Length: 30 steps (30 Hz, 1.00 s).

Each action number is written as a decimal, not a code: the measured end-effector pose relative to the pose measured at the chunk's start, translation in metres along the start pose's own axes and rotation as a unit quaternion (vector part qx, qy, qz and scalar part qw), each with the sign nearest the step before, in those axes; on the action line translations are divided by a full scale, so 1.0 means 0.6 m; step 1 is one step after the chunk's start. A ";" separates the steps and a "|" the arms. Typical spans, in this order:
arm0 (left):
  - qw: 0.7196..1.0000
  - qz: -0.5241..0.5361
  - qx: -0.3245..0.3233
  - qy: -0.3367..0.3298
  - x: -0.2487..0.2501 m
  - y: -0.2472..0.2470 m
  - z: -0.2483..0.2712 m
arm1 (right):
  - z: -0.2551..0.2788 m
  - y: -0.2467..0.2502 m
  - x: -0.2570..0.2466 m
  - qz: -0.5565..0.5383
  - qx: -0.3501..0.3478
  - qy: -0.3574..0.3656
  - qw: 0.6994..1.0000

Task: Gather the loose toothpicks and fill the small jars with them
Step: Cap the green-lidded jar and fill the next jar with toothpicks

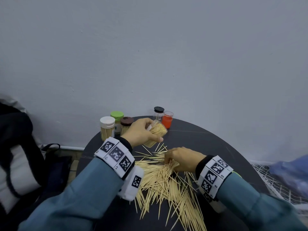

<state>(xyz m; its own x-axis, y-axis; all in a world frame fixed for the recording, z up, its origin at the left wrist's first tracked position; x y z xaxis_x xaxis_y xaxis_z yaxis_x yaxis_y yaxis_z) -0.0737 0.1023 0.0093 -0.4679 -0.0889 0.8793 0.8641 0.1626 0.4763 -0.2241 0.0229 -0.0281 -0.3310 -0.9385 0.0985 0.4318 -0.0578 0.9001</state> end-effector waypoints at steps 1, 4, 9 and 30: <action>1.000 -0.002 0.001 0.003 -0.002 0.002 -0.001 | 0.000 0.000 0.001 0.008 0.001 -0.001 1.000; 1.000 -0.005 0.006 0.008 -0.007 0.008 -0.001 | -0.003 -0.004 0.004 0.033 0.003 -0.013 0.999; 1.000 -0.007 0.007 0.015 -0.010 0.013 0.000 | -0.010 -0.012 0.010 0.087 0.008 -0.024 0.996; 1.000 -0.011 0.012 0.012 -0.010 0.013 0.003 | -0.012 0.002 0.032 -0.096 0.068 -0.080 0.990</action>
<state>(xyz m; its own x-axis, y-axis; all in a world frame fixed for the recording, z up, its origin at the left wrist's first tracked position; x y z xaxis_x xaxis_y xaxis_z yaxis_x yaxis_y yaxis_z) -0.0646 0.1060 0.0076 -0.4823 -0.1156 0.8683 0.8485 0.1846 0.4959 -0.2239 0.0027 -0.0281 -0.5287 -0.8484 -0.0241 0.2349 -0.1735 0.9564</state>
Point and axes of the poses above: each hand's wrist, its own z-axis away from the middle knuckle, its own y-axis out of the back of the hand, x = y × z, the point moved 2 cm from there along -z, towards the middle knuckle, and after that the axes turned 11 degrees about -x, right-handed, at the moved point
